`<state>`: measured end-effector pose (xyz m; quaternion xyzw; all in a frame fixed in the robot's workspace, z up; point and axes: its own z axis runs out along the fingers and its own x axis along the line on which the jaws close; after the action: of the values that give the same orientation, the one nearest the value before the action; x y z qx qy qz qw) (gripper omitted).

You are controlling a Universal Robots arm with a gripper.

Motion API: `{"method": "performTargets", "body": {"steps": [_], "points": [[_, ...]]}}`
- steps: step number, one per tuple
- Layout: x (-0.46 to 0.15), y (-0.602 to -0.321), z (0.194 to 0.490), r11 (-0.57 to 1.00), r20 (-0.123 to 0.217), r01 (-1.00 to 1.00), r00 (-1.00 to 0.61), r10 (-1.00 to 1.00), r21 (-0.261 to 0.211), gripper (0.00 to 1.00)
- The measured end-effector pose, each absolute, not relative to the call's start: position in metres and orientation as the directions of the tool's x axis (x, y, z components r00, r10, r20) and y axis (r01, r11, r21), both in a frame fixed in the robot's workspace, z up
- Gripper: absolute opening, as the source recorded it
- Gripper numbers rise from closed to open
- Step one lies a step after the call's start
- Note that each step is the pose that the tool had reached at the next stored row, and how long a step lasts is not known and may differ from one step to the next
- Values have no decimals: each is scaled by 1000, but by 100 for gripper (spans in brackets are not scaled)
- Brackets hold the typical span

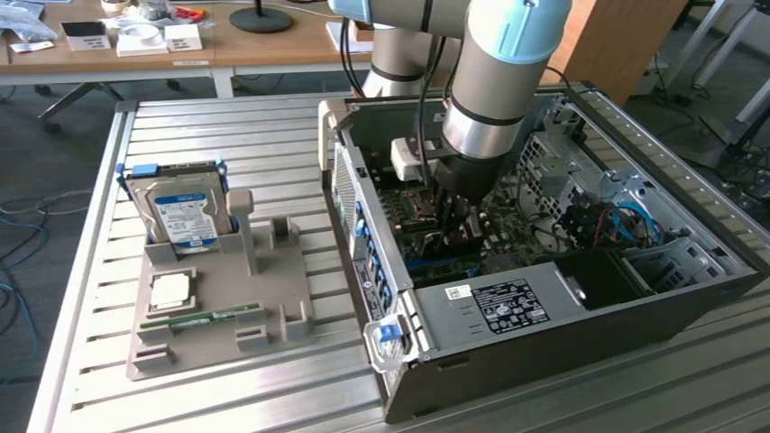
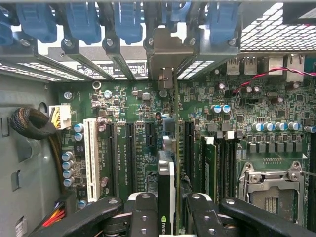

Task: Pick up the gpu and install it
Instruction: 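Insert the gpu into the slot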

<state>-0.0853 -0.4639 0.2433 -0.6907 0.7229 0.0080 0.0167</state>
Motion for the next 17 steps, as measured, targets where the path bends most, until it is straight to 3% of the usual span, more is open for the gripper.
{"method": "performTargets", "body": {"steps": [17], "points": [[-86, -464, 241, 46, -35, -999, -45, -998, -11, 27]]}}
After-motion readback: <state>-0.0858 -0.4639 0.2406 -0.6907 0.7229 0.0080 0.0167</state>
